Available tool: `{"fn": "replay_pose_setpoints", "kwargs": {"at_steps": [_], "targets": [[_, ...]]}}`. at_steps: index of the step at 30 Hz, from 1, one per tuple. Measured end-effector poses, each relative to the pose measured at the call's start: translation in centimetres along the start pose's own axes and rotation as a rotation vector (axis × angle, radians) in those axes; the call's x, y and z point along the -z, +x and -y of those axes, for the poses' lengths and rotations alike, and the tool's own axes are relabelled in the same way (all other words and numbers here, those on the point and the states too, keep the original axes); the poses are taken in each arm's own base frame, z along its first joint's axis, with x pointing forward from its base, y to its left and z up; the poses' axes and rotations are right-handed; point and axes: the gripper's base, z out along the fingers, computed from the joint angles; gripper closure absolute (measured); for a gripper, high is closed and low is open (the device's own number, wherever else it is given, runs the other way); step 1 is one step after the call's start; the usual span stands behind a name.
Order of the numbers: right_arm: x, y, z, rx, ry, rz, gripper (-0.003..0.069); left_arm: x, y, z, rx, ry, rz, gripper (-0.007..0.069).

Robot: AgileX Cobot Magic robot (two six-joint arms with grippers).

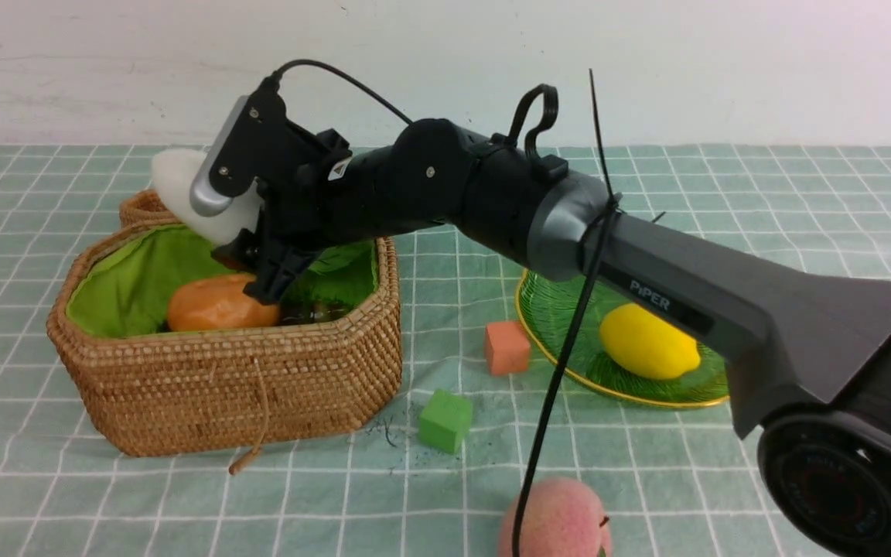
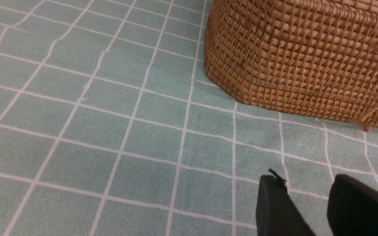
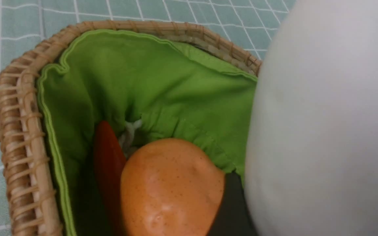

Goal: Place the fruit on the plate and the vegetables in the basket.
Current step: Take a daikon with your right arm and place it on the basket on the left.

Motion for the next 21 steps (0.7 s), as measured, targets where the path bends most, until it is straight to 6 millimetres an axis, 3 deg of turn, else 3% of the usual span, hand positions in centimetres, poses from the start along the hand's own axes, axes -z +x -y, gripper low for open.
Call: {"fn": "replay_pose_setpoints", "kwargs": {"at_steps": [3, 8, 10, 15, 17, 18, 20, 21], "targets": [[0.0, 0.0, 0.1, 0.000, 0.001, 0.000, 0.0134, 0.0, 0.0, 0.0, 0.000, 0.000, 0.000, 0.0386], [0.5, 0.3, 0.4, -0.003, -0.031, -0.021, 0.0001, 0.0, 0.0, 0.0, 0.000, 0.000, 0.000, 0.0386], [0.8, 0.2, 0.6, -0.004, -0.041, -0.026, -0.0013, 0.0, 0.0, 0.0, 0.000, 0.000, 0.000, 0.0386], [3.6, -1.1, 1.6, 0.004, -0.094, -0.047, -0.0008, 0.0, 0.0, 0.0, 0.000, 0.000, 0.000, 0.0386], [6.0, -2.1, 2.1, -0.003, -0.145, -0.098, 0.0021, 0.0, 0.0, 0.0, 0.000, 0.000, 0.000, 0.0386], [6.2, -2.2, 2.2, -0.006, -0.149, -0.102, 0.0021, 0.0, 0.0, 0.0, 0.000, 0.000, 0.000, 0.0386], [9.9, -3.5, 3.0, -0.060, -0.182, -0.163, 0.0048, 0.0, 0.0, 0.0, 0.000, 0.000, 0.000, 0.0386], [9.9, -3.4, 3.1, -0.069, -0.187, -0.172, 0.0048, 0.0, 0.0, 0.0, 0.000, 0.000, 0.000, 0.0386]]}}
